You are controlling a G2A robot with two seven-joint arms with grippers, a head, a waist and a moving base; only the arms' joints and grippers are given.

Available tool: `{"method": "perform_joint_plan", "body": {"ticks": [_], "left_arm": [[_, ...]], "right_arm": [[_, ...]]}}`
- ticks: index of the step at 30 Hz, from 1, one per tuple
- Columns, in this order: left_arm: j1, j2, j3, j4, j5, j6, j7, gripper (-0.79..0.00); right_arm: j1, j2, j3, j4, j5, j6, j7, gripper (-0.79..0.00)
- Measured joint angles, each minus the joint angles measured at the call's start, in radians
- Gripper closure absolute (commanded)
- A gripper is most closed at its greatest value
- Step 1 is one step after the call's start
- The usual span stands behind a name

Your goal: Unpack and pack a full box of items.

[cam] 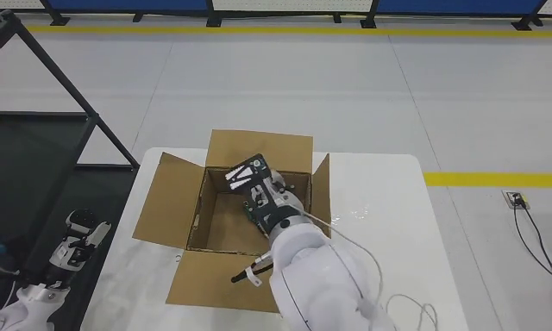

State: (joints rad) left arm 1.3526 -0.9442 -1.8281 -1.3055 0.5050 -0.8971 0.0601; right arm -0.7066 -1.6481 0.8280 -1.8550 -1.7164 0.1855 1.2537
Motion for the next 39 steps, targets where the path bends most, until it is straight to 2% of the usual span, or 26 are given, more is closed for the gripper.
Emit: {"method": "perform_joint_plan", "body": {"ticks": [6,17,20,23,30,39], "left_arm": [[0.0,0.0,0.0,0.0,0.0,0.0,0.0,-0.785],[0.0,0.0,0.0,0.0,0.0,0.0,0.0,-0.785],[0.0,0.0,0.0,0.0,0.0,0.0,0.0,-0.785],[0.0,0.0,0.0,0.0,0.0,0.0,0.0,-0.785],[0.0,0.0,0.0,0.0,0.0,0.0,0.0,-0.785],[0.0,0.0,0.0,0.0,0.0,0.0,0.0,-0.785]], "right_arm": [[0.144,-0.046,-0.042,0.287,0.075,0.051,0.01,0.0],[0.138,-0.045,-0.041,0.27,0.073,0.05,0.009,0.0],[0.122,-0.048,-0.027,0.285,0.127,0.005,-0.027,0.0],[0.157,-0.063,-0.011,0.379,0.191,-0.001,-0.017,0.0],[0.321,-0.121,-0.032,0.74,0.368,-0.044,0.029,0.0],[0.468,-0.197,-0.089,1.118,0.484,-0.079,0.01,0.0]]}}
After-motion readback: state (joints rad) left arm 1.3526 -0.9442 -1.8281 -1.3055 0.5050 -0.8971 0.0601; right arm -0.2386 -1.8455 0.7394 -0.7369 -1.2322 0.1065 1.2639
